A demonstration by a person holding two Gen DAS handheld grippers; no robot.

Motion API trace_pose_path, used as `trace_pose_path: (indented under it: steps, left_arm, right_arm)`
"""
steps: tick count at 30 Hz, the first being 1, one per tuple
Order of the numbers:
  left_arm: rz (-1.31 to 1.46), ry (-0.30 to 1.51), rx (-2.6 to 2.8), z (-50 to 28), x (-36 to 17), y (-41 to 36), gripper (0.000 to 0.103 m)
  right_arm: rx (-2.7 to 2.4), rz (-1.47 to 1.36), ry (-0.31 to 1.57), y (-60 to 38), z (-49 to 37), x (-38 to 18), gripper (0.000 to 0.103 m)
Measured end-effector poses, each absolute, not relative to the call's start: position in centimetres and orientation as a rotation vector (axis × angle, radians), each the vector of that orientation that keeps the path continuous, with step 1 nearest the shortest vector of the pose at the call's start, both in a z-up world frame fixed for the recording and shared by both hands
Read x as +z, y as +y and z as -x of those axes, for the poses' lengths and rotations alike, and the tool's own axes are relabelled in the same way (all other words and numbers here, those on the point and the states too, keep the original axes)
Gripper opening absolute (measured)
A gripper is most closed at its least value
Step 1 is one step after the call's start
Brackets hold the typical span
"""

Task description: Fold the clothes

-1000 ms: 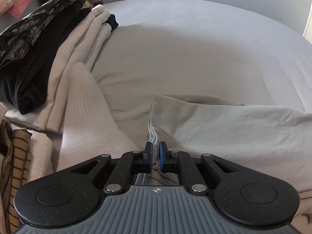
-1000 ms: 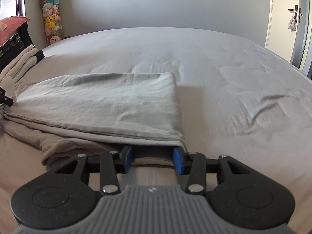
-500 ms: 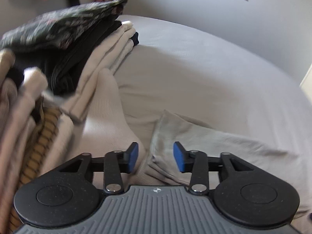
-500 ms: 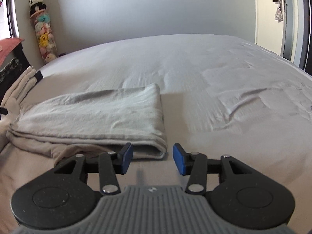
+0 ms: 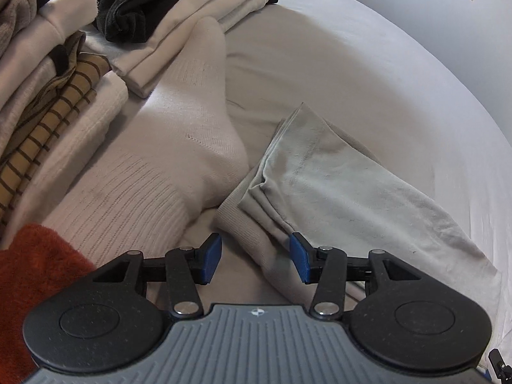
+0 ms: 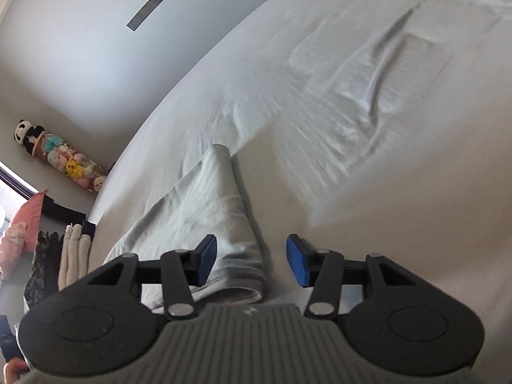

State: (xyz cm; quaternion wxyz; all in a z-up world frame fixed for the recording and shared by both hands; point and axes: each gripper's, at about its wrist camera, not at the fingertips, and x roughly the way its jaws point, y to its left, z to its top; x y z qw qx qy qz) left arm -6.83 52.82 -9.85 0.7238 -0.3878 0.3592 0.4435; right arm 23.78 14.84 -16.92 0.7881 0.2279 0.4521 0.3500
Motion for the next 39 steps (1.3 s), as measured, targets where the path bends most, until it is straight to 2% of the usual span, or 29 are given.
trace_pose_path:
  steps: [1, 2, 5, 10, 11, 19, 26, 31, 39]
  left_arm:
    - [0.857, 0.788, 0.983, 6.6, -10.1, 52.9, 0.055]
    - [0.864, 0.780, 0.985, 6.5, -10.4, 53.0, 0.055]
    - [0.889, 0.746, 0.999, 6.3, -11.3, 53.2, 0.054]
    - [0.884, 0.712, 1.010, 6.3, -11.4, 53.0, 0.026]
    - [0.884, 0.707, 1.009, 6.3, -11.2, 52.9, 0.024]
    - [0.915, 0.662, 0.940, 6.7, -8.3, 50.0, 0.020]
    - [0.928, 0.667, 0.841, 7.8, -7.1, 41.5, 0.019]
    - [0.855, 0.709, 0.836, 9.2, -7.9, 36.6, 0.019]
    - [0.831, 0.745, 0.813, 9.8, -10.6, 37.0, 0.020]
  right_arm:
    - [0.763, -0.501, 0.981, 15.1, -23.9, -17.1, 0.048]
    - [0.768, -0.510, 0.991, 15.4, -24.1, -17.3, 0.037]
    - [0.783, -0.566, 1.030, 15.9, -24.7, -18.3, 0.022]
    - [0.800, -0.674, 1.033, 15.3, -24.8, -17.9, 0.012]
    - [0.804, -0.690, 1.019, 15.2, -24.7, -17.4, 0.011]
    - [0.756, -0.717, 0.974, 11.6, -24.0, -12.4, 0.008]
    - [0.631, -0.644, 0.990, 2.8, -23.9, -9.4, 0.008]
    - [0.509, -0.619, 1.086, -1.8, -22.8, -10.9, 0.008]
    - [0.406, -0.517, 1.221, -1.1, -22.9, -13.3, 0.009]
